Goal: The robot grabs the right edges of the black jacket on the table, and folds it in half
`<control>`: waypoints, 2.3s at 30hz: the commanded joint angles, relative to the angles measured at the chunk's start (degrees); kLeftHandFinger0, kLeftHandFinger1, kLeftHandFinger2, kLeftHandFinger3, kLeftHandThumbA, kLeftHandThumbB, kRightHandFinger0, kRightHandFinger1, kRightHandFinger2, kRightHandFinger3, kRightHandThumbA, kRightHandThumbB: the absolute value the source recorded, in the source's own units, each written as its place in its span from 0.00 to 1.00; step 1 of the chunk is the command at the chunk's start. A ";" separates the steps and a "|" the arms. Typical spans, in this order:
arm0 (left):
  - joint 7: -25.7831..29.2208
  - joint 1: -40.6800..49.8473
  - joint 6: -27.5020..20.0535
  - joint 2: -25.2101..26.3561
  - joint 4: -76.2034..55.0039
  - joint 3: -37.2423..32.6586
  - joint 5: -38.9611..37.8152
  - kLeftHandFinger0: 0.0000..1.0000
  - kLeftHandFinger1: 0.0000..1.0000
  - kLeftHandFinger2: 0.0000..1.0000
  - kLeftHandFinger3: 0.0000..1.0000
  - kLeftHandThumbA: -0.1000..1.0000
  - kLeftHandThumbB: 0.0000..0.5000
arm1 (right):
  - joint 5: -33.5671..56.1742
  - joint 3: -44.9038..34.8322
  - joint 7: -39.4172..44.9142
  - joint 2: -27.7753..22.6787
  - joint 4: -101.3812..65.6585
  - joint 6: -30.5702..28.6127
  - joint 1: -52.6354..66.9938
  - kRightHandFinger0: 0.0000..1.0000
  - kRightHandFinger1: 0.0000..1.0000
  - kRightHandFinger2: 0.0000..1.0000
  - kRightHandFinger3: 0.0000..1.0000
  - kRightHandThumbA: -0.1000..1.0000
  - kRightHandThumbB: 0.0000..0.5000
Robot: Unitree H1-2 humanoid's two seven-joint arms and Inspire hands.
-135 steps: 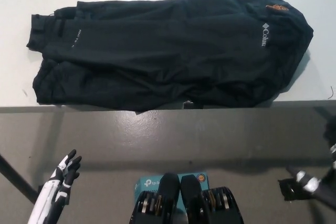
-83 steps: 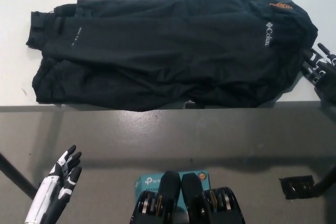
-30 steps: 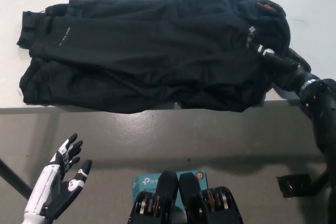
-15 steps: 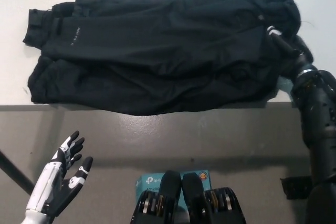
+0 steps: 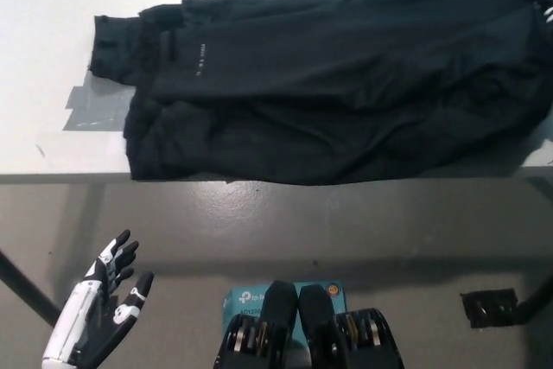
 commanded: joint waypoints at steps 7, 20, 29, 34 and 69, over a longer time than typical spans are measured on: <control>-0.79 -0.46 -0.46 0.73 -1.81 0.52 -0.49 1.00 1.00 1.00 1.00 0.74 0.02 | -4.33 9.19 -0.01 -1.66 -7.52 1.29 -15.06 0.00 0.22 0.65 0.83 0.00 0.17; -0.29 -0.17 -2.00 0.66 -1.80 0.95 0.67 1.00 1.00 1.00 1.00 0.75 0.00 | -17.48 33.77 4.96 8.49 -5.04 -2.57 -23.15 0.04 0.44 0.82 0.68 0.00 0.36; -0.51 0.19 -1.20 0.58 -2.92 0.36 1.25 1.00 1.00 1.00 1.00 0.77 0.03 | -32.76 50.48 1.52 15.99 9.89 -10.43 -27.20 0.00 0.44 0.78 0.69 0.00 0.35; -0.73 -0.16 -1.84 0.61 -2.77 -0.14 1.56 1.00 1.00 1.00 1.00 0.75 0.02 | -35.65 54.53 -0.14 19.87 18.89 -16.11 -27.34 0.03 0.50 0.84 0.71 0.00 0.38; -2.91 -0.57 0.07 1.77 -1.52 -1.05 1.95 1.00 1.00 1.00 1.00 0.65 0.06 | -27.94 39.02 29.52 25.51 17.55 1.72 -35.09 1.00 1.00 1.00 1.00 0.91 1.00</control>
